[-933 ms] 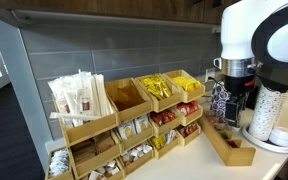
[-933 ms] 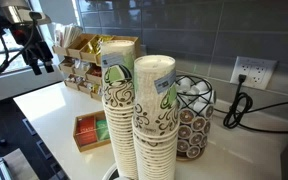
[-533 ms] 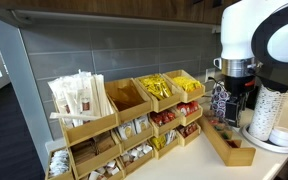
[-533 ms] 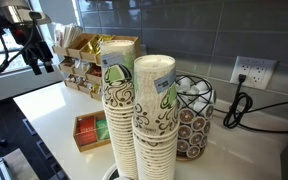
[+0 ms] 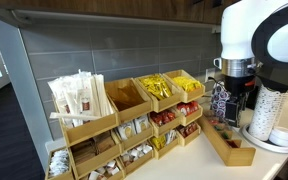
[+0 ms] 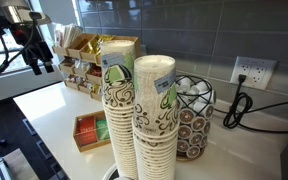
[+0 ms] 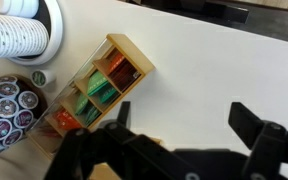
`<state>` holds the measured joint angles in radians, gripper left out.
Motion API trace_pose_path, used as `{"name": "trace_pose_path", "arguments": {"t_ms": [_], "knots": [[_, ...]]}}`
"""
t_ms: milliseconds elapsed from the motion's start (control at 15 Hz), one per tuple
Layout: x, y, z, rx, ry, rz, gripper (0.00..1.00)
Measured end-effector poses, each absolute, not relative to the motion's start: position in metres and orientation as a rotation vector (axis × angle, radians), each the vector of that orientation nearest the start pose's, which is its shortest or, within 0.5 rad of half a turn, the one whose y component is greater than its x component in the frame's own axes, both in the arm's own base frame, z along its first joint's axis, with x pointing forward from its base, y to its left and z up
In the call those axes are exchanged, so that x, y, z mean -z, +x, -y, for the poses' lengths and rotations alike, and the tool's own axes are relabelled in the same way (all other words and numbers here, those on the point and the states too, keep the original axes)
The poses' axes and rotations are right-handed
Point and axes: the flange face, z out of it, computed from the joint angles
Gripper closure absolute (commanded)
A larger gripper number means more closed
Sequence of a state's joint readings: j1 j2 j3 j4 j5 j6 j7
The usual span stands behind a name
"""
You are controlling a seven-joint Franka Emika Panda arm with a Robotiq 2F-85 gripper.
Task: Pick up one red sachet from the second middle tray from the right and put it on the table
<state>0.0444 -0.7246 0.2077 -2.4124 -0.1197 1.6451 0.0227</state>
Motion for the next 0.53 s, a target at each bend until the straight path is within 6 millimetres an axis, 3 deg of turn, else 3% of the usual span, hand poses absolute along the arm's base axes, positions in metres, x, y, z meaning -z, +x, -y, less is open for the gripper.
{"name": "trace_pose_path", "arguments": {"t_ms": [533], "knots": [[-0.5434, 0.319, -0.0916, -0.055, -3.383, 0.361, 0.0]]}}
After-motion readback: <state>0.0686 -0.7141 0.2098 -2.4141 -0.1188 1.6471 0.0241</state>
